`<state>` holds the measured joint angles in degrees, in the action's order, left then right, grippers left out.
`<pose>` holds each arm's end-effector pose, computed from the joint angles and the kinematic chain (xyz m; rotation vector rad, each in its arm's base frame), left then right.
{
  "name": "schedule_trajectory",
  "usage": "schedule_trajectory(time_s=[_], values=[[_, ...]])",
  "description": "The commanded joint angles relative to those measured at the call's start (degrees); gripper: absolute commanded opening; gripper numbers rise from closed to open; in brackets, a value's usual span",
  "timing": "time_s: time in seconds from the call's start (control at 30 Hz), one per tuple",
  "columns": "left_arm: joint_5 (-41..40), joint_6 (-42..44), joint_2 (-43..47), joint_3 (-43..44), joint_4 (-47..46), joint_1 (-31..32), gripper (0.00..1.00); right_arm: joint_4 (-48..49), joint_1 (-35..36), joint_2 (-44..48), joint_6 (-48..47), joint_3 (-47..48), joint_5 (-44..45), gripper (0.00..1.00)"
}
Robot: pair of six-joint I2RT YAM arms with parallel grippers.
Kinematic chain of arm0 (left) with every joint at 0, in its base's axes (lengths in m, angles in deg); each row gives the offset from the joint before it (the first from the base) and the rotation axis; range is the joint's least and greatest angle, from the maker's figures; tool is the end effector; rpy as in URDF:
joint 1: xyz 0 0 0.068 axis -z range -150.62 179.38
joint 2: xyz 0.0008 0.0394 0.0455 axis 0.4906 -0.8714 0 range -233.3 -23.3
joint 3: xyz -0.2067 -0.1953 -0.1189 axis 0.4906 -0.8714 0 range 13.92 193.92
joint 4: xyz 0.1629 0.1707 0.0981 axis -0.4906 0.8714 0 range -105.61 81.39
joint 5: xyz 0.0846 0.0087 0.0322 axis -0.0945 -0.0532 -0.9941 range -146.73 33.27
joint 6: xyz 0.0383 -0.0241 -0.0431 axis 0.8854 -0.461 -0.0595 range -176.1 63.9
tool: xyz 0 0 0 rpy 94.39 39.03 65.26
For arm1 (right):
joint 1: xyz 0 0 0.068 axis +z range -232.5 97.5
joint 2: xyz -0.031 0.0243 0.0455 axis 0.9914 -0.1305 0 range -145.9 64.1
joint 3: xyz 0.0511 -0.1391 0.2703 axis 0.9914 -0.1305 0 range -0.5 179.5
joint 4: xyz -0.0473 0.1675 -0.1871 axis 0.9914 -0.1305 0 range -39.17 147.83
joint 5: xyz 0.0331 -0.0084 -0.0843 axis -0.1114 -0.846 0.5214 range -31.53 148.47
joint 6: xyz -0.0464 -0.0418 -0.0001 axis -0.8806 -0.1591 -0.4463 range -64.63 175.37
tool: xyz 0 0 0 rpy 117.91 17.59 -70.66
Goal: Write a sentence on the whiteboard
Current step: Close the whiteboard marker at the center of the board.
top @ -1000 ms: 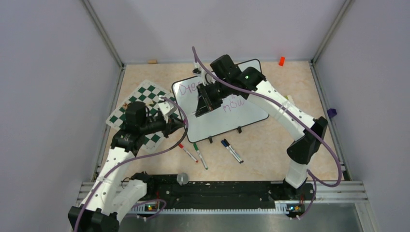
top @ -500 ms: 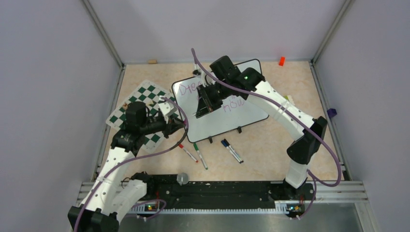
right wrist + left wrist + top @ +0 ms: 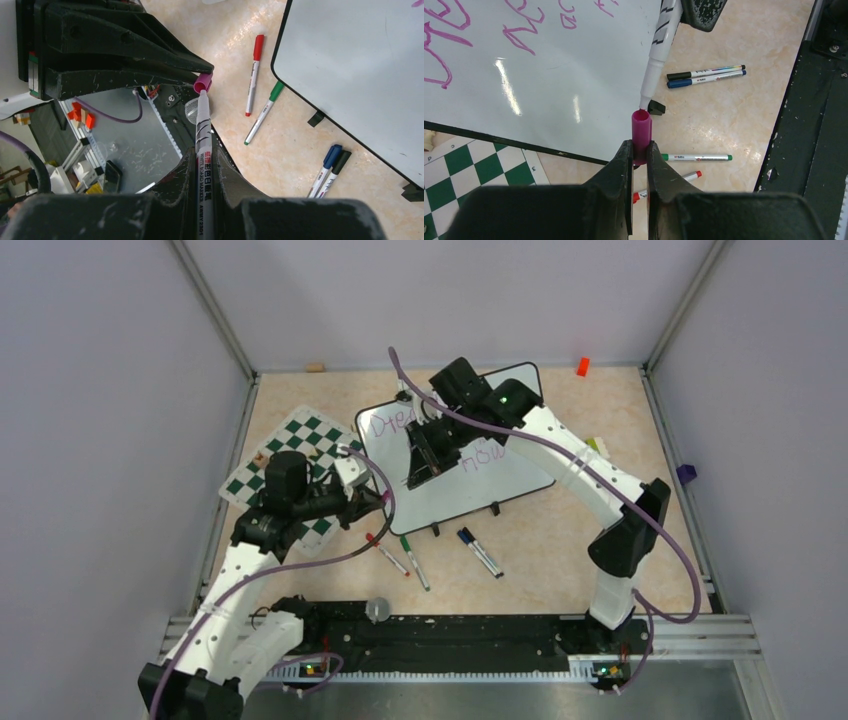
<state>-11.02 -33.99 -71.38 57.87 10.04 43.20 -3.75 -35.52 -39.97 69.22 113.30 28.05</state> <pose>0.1421 -0.0700 0.3264 1.0495 1.6992 -0.7343 0.2480 0.3010 0.4140 -0.9852 2.4459 1.0753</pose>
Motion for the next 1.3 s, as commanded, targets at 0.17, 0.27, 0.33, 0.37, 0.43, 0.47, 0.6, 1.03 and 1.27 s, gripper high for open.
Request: schedule_trajectory(time_s=[0.17, 0.27, 0.33, 0.37, 0.43, 0.47, 0.6, 1.03, 1.27], values=[[-1.1, 2.8, -0.7, 3.2, 1.5, 1.3, 0.00, -2.1, 1.3, -0.5, -1.9, 2.8, 0.6, 0.00], [-1.6, 3.2, -0.9, 3.6, 1.1, 2.2, 0.00, -2.3, 1.3, -0.7, -1.6, 3.1, 0.7, 0.00], [-2.0, 4.0, -1.4, 4.2, 1.4, 3.2, 0.00, -2.8, 1.4, -1.2, -1.6, 3.9, 0.8, 0.00], [-2.6, 4.4, -1.8, 4.8, 1.9, 3.8, 0.00, -3.1, 1.5, -1.6, -1.6, 4.3, 0.8, 0.00], [-3.6, 5.0, -2.7, 5.9, 2.8, 5.1, 0.00, -3.4, 1.7, -2.1, -1.7, 4.7, 1.0, 0.00], [-4.3, 5.2, -3.1, 6.4, 3.0, 5.9, 0.00, -3.4, 1.8, -2.1, -1.6, 4.7, 1.1, 0.00], [-7.5, 5.9, -4.8, 8.4, 4.1, 9.4, 0.00, -3.6, 2.1, -2.4, -1.4, 4.5, 1.7, 0.00], [-17.4, 5.2, -12.5, 18.4, 5.8, 19.3, 0.00, -7.4, 3.7, -7.2, -0.4, 7.5, 4.6, 0.00], [-18.4, -1.8, -13.6, 20.6, -1.8, 22.2, 0.00, -5.1, 3.9, -7.2, 0.7, 4.2, 3.2, 0.00]])
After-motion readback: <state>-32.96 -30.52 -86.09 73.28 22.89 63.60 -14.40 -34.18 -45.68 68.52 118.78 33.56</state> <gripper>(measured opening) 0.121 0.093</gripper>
